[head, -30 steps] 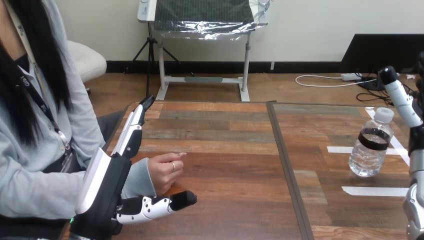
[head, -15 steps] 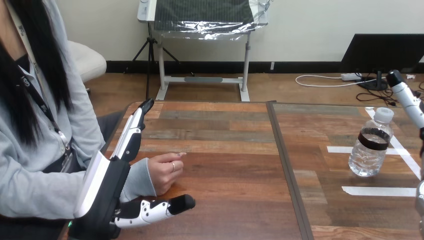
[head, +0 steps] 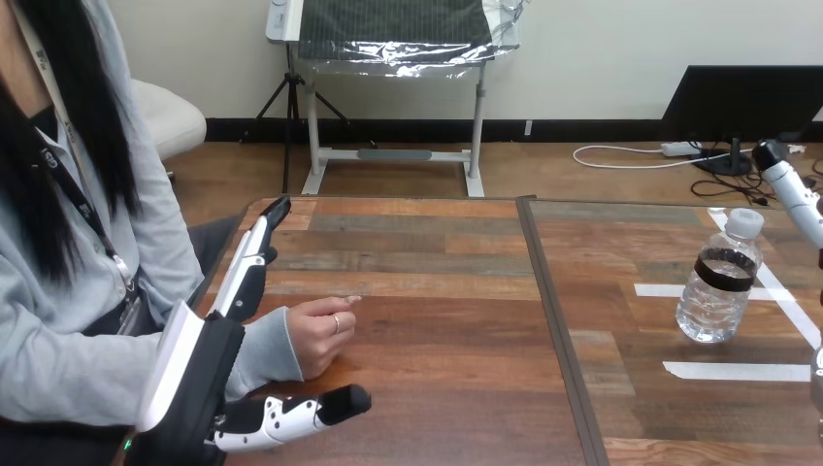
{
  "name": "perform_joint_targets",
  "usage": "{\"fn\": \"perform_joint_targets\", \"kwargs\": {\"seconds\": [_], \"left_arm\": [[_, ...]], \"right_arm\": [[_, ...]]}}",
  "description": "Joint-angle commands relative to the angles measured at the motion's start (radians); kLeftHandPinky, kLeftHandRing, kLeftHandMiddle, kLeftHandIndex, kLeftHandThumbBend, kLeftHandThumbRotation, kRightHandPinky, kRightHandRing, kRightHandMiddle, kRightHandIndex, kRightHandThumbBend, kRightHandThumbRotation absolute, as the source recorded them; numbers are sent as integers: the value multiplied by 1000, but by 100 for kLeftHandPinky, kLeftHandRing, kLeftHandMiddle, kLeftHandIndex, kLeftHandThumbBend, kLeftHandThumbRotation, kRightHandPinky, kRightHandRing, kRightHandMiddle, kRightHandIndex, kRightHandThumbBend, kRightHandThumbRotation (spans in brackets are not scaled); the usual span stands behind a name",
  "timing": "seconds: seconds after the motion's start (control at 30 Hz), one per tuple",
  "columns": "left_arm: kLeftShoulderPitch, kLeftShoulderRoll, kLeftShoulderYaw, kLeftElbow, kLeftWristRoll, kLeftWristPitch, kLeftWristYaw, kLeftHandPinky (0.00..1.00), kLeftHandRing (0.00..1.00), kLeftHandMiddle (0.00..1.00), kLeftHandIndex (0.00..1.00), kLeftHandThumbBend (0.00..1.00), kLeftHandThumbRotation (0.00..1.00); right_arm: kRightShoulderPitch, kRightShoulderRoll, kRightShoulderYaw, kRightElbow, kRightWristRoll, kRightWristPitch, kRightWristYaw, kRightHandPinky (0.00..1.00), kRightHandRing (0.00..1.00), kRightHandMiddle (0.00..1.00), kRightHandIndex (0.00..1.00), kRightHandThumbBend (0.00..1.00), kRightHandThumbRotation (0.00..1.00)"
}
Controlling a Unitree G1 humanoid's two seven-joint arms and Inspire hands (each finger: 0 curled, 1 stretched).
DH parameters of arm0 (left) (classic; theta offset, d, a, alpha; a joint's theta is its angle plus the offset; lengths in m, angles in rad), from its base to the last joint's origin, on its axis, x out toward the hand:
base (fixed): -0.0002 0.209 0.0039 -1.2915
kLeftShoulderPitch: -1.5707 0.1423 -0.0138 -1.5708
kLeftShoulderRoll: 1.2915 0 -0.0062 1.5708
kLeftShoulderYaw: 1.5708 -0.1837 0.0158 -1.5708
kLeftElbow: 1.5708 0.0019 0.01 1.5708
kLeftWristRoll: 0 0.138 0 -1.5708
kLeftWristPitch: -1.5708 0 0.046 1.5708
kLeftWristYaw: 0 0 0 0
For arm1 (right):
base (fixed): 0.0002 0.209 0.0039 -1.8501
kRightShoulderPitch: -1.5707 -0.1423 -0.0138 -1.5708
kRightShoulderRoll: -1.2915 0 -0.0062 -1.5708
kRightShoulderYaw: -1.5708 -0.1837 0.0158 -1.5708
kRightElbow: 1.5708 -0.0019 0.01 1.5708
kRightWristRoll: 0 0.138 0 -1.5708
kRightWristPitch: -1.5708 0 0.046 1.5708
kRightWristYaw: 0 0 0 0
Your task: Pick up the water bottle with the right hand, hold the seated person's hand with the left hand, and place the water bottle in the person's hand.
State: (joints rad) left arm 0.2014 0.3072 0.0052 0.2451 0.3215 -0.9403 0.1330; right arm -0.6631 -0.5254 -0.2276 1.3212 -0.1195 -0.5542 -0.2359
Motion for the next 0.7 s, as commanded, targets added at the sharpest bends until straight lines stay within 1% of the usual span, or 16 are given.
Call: {"fn": "perform_joint_targets", "kwargs": {"seconds": [0.0, 0.07, 0.23, 0.27, 0.53, 0.67], "left_arm": [[-25, 6, 14, -54, -20, -20, -8, 92, 100, 100, 100, 100, 68], [-22, 4, 14, -59, -25, -17, -13, 92, 100, 100, 100, 100, 68], [-13, 0, 18, -69, -26, -19, -17, 93, 100, 100, 100, 100, 68], [-11, -1, 20, -72, -25, -19, -17, 93, 100, 100, 100, 100, 68], [4, -1, 17, -92, -45, -16, -35, 93, 100, 100, 100, 100, 68], [8, -4, 19, -97, -49, -18, -40, 95, 100, 100, 100, 100, 67]], "right_arm": [[-97, -17, 11, 4, -8, 21, 12, 100, 98, 95, 100, 100, 71], [-100, -16, 10, 6, -8, 38, 17, 99, 97, 95, 100, 100, 70], [-104, -12, 10, 10, -8, 71, 27, 95, 95, 94, 100, 100, 67], [-104, -10, 11, 10, -8, 76, 28, 92, 95, 94, 100, 100, 67], [-105, 3, 7, 12, -2, 119, 48, 87, 93, 94, 100, 100, 64], [-105, 9, 6, 13, 0, 138, 54, 82, 90, 94, 100, 100, 61]]}}
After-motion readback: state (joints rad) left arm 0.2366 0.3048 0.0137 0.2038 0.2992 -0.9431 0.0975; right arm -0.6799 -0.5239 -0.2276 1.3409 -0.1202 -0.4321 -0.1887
